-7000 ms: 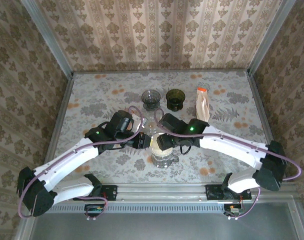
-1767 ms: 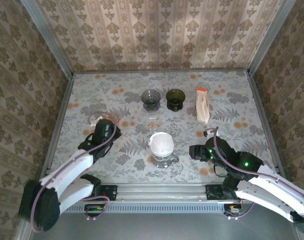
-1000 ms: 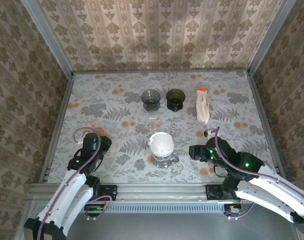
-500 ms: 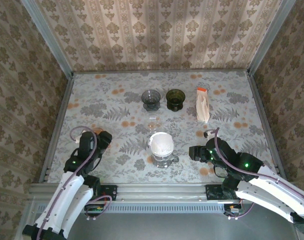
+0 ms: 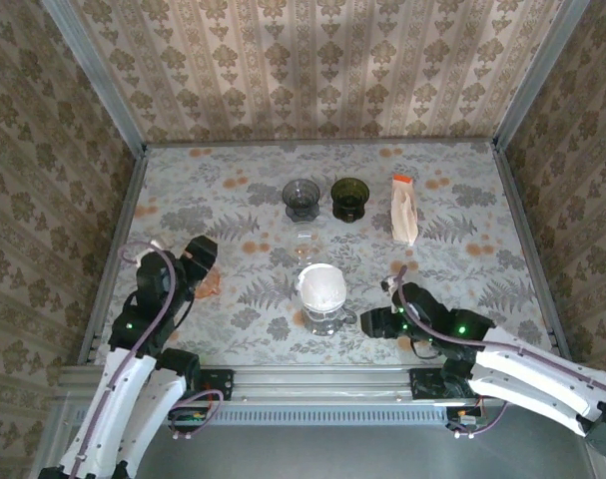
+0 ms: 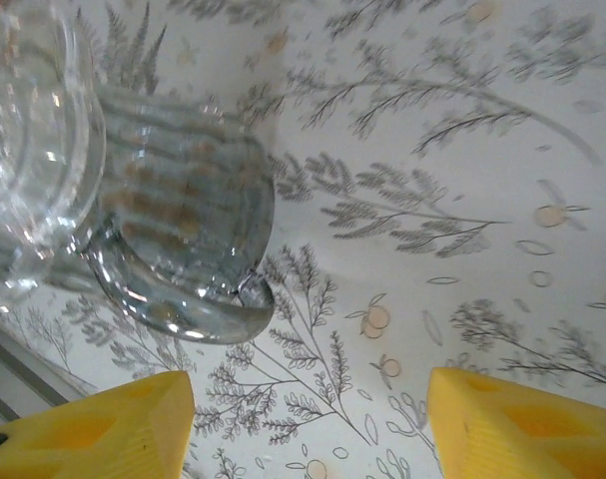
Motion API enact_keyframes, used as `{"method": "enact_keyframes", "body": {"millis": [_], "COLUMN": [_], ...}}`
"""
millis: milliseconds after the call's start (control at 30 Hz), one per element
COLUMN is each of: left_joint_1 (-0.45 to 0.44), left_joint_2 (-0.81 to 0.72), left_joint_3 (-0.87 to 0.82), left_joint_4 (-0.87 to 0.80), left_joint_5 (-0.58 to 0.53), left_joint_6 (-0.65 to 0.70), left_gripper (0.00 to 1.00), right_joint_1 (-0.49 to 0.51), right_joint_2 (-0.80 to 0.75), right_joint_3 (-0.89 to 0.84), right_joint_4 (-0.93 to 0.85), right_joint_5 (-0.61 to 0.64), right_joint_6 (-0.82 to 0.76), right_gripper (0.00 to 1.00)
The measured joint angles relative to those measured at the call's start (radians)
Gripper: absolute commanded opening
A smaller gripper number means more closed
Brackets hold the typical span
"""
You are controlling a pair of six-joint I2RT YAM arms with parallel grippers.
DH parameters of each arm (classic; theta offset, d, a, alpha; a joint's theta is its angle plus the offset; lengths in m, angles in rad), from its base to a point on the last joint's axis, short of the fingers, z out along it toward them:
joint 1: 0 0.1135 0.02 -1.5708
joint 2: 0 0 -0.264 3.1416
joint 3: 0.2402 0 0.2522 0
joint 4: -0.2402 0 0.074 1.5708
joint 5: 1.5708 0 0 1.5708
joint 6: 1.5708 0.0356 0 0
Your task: Place the coffee filter in the dripper
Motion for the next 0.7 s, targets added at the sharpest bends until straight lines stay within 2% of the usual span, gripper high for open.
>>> {"method": "enact_keyframes", "body": {"millis": [367, 700], "left_joint_1": [0.002, 0.021], "left_joint_2": [0.108, 0.118], "left_joint_3": [0.018, 0.028], "left_joint_4": [0.088, 0.116], "left_joint_5": [0.082, 0.119], "left_joint_6": [0.039, 0.058], "left_gripper": [0.79, 0.82], "right_joint_1": [0.019, 0.019], "right_joint_2": [0.015, 0.178], "right_joint_3": [-0.169, -0.183], "right_joint_4": [0.279, 0.459], "right_joint_5": [-0.007, -0.020], "right_joint_6": [-0.056, -0.079], "right_gripper": [0.59, 0.49]}}
